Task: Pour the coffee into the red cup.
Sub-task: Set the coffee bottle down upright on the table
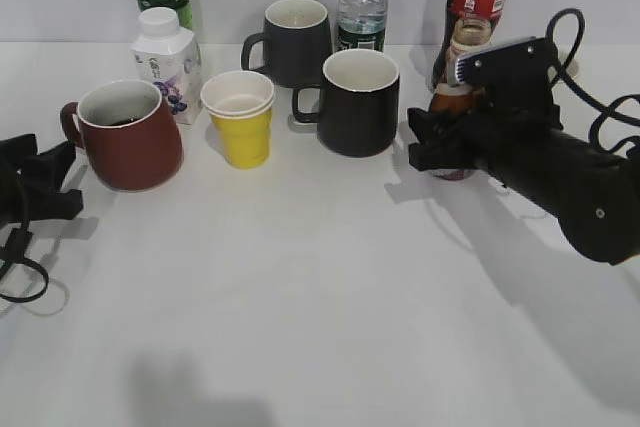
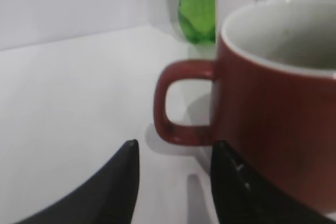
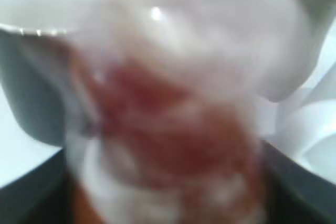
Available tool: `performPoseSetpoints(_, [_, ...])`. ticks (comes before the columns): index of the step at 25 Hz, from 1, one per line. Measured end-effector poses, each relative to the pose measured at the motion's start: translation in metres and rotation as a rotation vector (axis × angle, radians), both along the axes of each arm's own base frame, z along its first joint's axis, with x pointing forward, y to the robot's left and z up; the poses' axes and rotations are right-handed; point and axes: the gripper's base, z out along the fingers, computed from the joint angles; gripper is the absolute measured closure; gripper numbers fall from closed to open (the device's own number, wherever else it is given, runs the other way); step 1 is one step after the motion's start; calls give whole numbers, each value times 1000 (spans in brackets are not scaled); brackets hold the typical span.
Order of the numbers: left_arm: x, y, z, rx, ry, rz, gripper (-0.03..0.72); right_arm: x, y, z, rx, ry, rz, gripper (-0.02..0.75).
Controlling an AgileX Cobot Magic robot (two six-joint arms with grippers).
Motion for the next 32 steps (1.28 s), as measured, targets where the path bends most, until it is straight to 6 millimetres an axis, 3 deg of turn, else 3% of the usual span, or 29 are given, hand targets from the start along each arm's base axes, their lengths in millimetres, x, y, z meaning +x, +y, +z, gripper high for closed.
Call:
performPoseSetpoints(4, [-3, 1, 8, -25, 35, 7, 337, -6, -3, -6, -13, 21, 4, 230])
performPoseSetpoints(10, [-10, 2, 24, -40, 95, 17, 337, -10, -5, -5, -3, -20, 3, 141])
performPoseSetpoints(20, [-28, 5, 56, -97, 262, 58, 337, -28, -13, -4, 11, 24, -4, 130])
performPoseSetpoints(26, [-30, 7, 90, -110, 451, 104, 337, -47, -22, 5, 15, 95, -5, 130])
performPoseSetpoints(32, [-49, 8, 123, -126, 557, 111, 337, -64, -25, 19, 22, 257, 7, 133])
